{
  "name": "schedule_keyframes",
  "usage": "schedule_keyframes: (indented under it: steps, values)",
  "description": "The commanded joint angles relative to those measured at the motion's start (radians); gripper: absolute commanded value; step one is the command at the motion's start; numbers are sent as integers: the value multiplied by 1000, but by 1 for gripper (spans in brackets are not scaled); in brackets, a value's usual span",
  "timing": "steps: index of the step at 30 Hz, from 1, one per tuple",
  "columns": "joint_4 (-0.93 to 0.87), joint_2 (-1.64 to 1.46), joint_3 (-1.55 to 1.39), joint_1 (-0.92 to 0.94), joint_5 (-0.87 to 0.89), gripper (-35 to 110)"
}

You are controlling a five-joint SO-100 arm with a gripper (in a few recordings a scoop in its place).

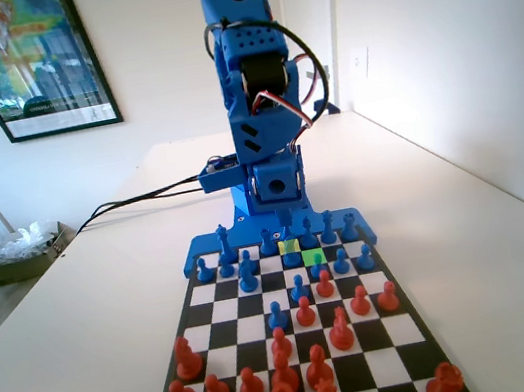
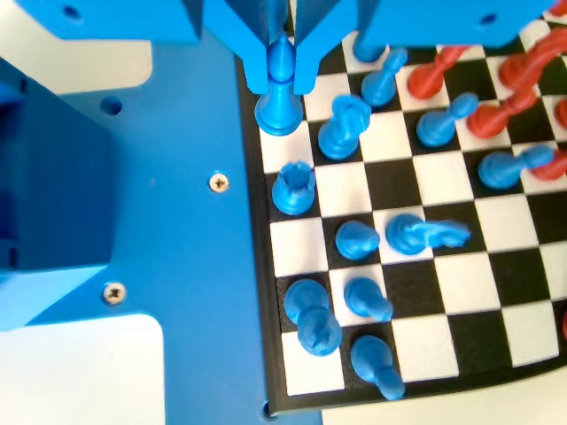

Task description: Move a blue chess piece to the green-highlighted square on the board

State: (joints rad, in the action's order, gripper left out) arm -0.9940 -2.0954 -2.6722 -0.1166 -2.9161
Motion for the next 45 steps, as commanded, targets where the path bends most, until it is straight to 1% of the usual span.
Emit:
schedule_keyframes:
  steps: [1,8,28,38,45]
  values:
    - [-89,-54,98,-34,-20,1]
    - [-115,-55,143,-57,20,1]
    - [-63,6,201,-74,133,1]
    - [17,175,296,-115,213,1]
    - [91,229,275,-140,238,1]
